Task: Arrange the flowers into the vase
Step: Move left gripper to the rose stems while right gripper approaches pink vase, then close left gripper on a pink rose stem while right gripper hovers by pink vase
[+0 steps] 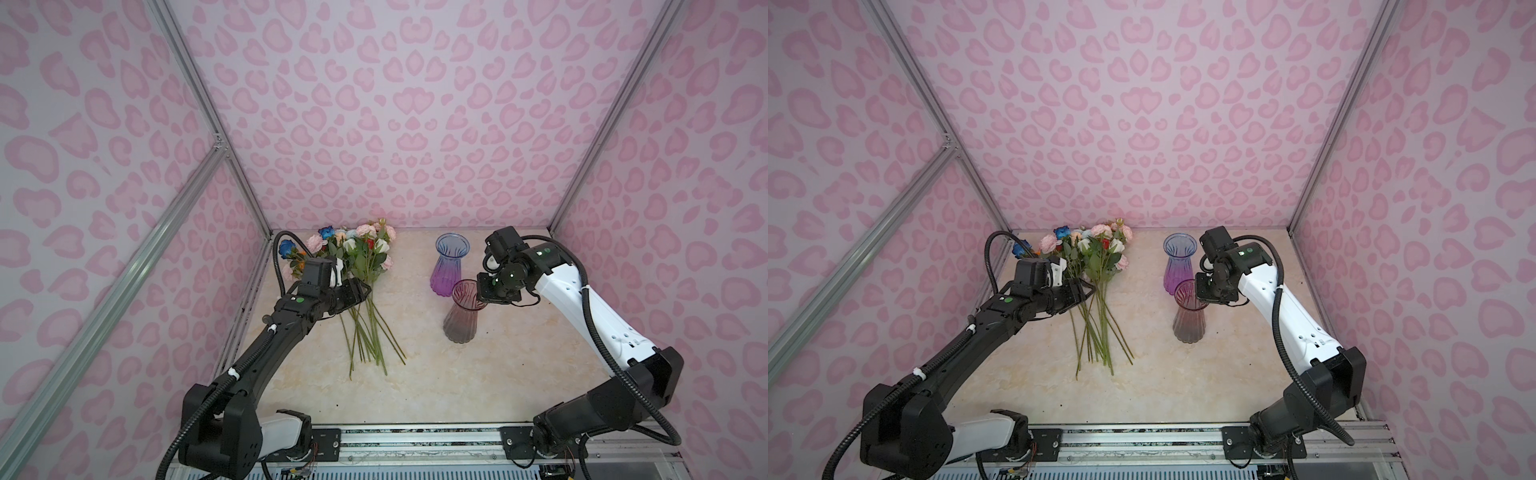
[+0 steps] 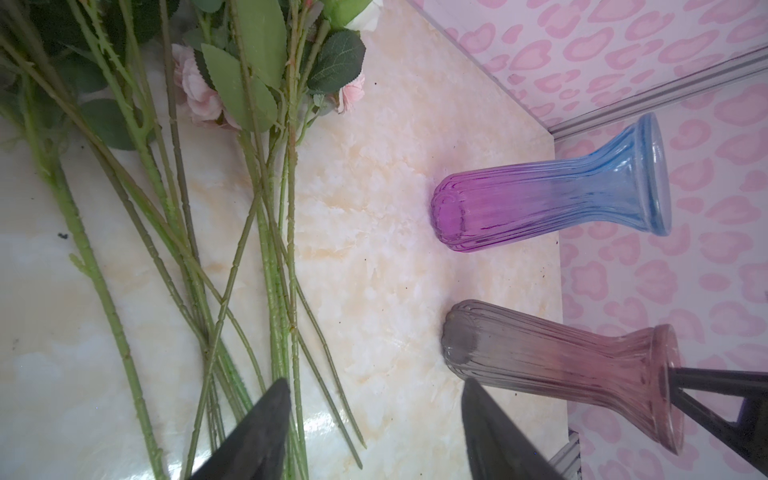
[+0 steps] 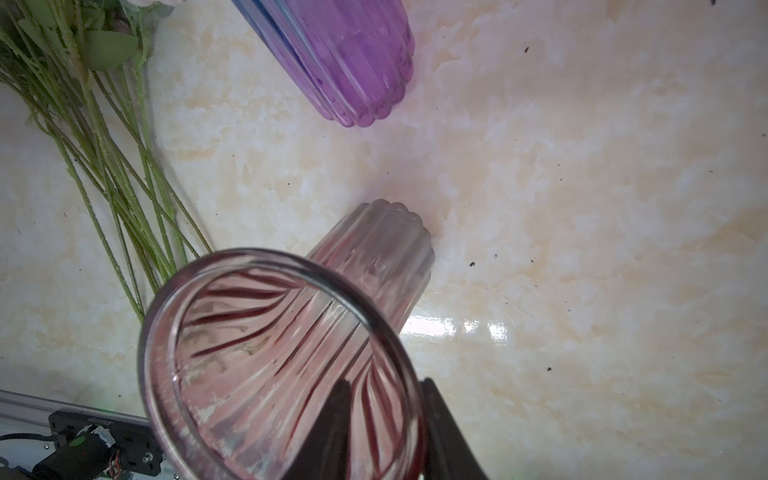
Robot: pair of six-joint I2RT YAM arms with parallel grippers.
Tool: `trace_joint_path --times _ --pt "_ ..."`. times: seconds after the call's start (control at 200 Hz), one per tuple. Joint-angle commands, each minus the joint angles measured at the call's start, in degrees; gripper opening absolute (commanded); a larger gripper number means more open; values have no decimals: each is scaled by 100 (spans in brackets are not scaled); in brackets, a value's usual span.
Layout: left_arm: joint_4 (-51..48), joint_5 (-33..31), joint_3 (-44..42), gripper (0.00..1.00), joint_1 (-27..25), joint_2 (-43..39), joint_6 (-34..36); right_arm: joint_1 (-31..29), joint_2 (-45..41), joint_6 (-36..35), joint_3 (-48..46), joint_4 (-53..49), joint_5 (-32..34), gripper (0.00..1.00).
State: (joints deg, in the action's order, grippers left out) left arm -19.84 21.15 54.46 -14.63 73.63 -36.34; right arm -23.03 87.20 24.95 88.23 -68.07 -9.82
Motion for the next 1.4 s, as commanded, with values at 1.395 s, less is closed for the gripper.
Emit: trace_joint_path --times 1.395 --pt "-658 -1859 1224 50 -980 2274 644 -691 19 911 -920 1961 -1326 32"
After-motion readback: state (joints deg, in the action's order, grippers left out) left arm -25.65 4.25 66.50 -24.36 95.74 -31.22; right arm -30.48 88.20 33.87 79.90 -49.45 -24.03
